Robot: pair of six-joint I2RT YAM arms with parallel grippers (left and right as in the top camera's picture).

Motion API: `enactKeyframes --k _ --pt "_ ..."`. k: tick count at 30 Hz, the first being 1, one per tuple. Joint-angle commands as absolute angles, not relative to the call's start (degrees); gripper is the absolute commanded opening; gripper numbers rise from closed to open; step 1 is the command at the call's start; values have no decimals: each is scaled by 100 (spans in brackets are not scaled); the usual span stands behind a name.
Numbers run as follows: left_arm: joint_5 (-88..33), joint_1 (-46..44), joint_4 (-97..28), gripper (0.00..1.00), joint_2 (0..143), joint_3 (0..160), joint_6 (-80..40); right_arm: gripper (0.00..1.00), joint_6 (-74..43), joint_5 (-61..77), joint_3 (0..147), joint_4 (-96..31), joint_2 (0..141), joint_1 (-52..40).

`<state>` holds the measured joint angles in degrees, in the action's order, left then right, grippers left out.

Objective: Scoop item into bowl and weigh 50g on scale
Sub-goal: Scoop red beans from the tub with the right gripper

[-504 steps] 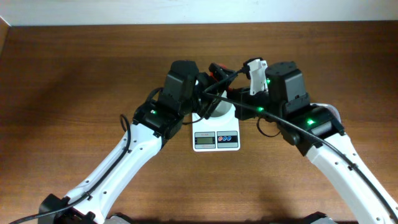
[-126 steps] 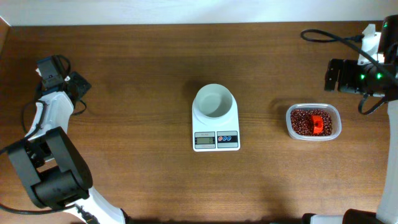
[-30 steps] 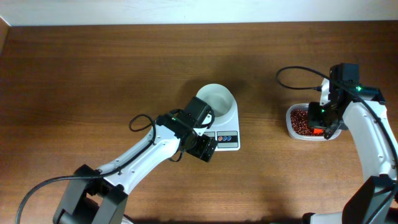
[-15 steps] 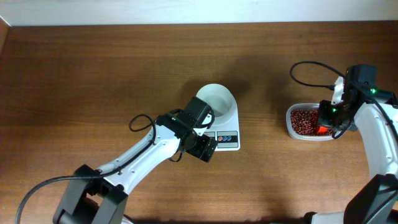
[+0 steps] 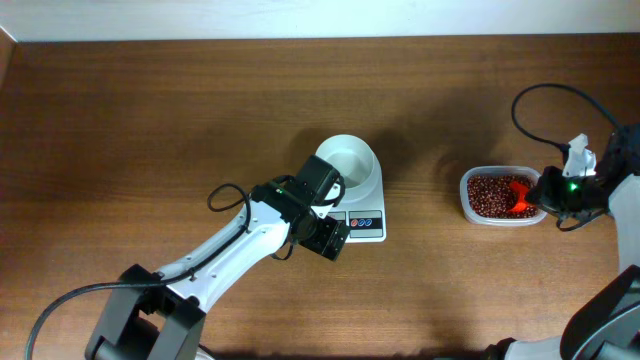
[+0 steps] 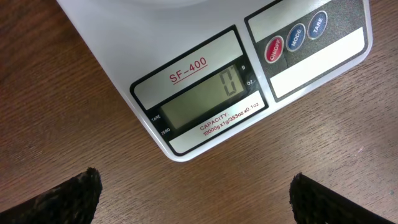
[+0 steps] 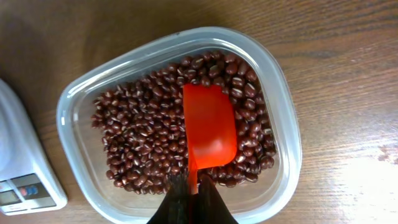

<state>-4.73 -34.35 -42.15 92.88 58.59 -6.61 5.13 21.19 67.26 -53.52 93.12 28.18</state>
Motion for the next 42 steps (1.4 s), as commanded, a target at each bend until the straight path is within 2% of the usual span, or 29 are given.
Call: enactKeyframes --k 1,19,26,34,39,42 --pt "-556 -3463 -4202 99 9170 5822 -589 4 777 2512 6608 -5354 9491 2912" --pt "-558 -3463 -4202 99 9170 5822 -591 4 1031 3179 6600 -5395 9725 2947" --pt "-556 -3463 -4202 99 9170 5822 -589 4 1186 3994 6600 -5430 9725 3629" --pt "-558 -3461 -4202 99 9170 5822 -591 4 1201 4160 6600 -5448 9725 3872" --pt "-558 -3461 -4202 99 9170 5822 -591 4 1177 3723 6584 -5520 9725 3861" --pt "-556 -3461 -4202 99 9170 5822 -589 4 873 2755 6567 -5430 9725 3293"
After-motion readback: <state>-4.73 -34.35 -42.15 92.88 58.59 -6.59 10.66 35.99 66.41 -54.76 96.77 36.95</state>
